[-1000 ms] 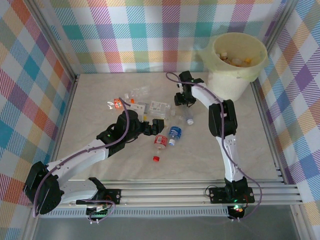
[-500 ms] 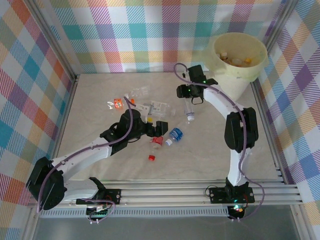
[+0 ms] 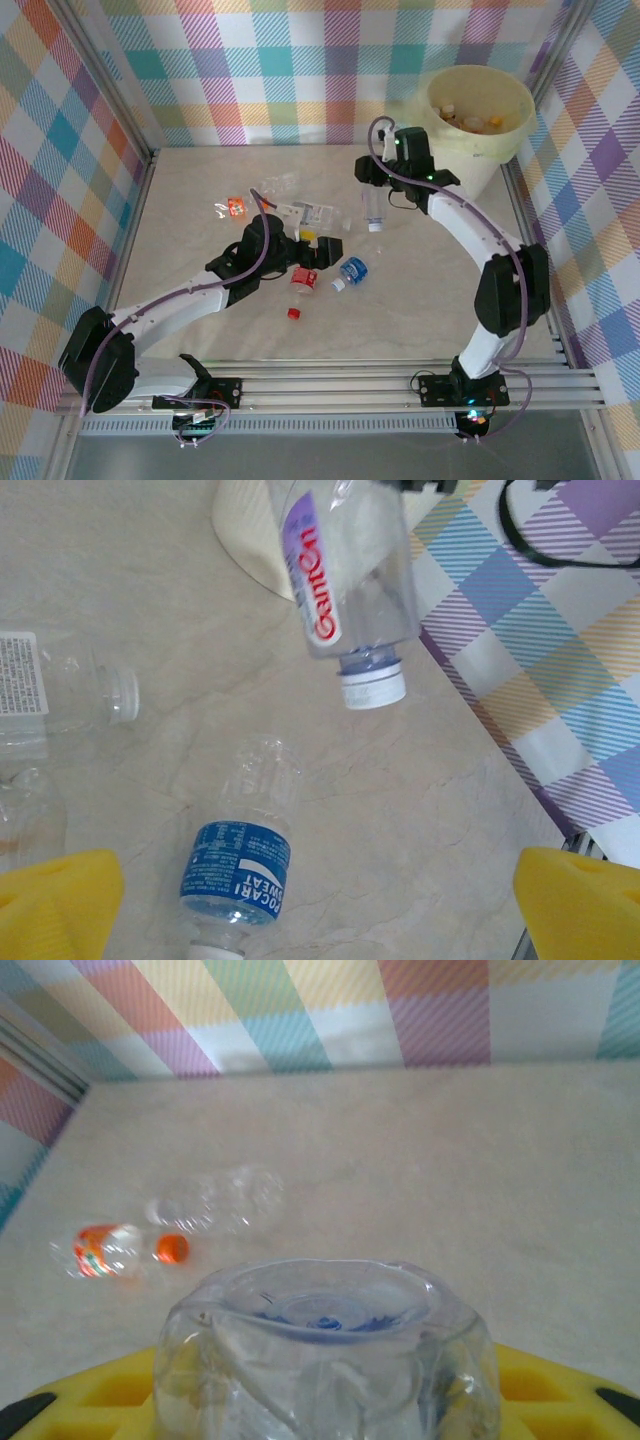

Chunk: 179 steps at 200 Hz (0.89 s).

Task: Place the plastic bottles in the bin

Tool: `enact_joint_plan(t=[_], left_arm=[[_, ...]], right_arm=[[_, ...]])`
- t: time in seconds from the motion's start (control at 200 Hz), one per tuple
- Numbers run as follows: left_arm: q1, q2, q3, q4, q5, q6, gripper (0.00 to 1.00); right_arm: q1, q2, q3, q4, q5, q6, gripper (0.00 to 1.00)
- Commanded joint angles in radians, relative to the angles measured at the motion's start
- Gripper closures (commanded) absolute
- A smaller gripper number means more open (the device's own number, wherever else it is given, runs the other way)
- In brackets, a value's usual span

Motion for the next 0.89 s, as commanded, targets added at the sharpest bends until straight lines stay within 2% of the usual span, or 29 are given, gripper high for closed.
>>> enact_joint_plan(t=[0.0, 0.19, 0.37, 0.64, 0.89], left_arm=[[-0.003, 0.012, 0.029, 0.052, 0.045, -0.015, 0.0], [-0.005, 0.023, 0.045, 0.064, 0.085, -0.014, 0.0], [-0.006, 0.014, 0.039, 0.067, 0.057, -0.016, 0.0], [-0.005, -0.022, -0.01, 0.063, -0.055, -0.042, 0.0], [-0.006, -0.059, -0.047, 0.051, -0.118, -0.054, 0.0]], right_arm=[[0.001, -0.08, -0.019, 0.138, -0.013, 0.049, 0.5], [-0.016, -0.165, -0.074, 0.336, 0.058, 0.107, 0.5], [-0.079, -0.167, -0.016, 0.393, 0.11, 0.146, 0.5], [-0.217, -0.082, 0.156, 0.462, 0.198, 0.181, 0.52], [-0.3, 0.036, 0.317, 0.52, 0.32, 0.083, 0.52]])
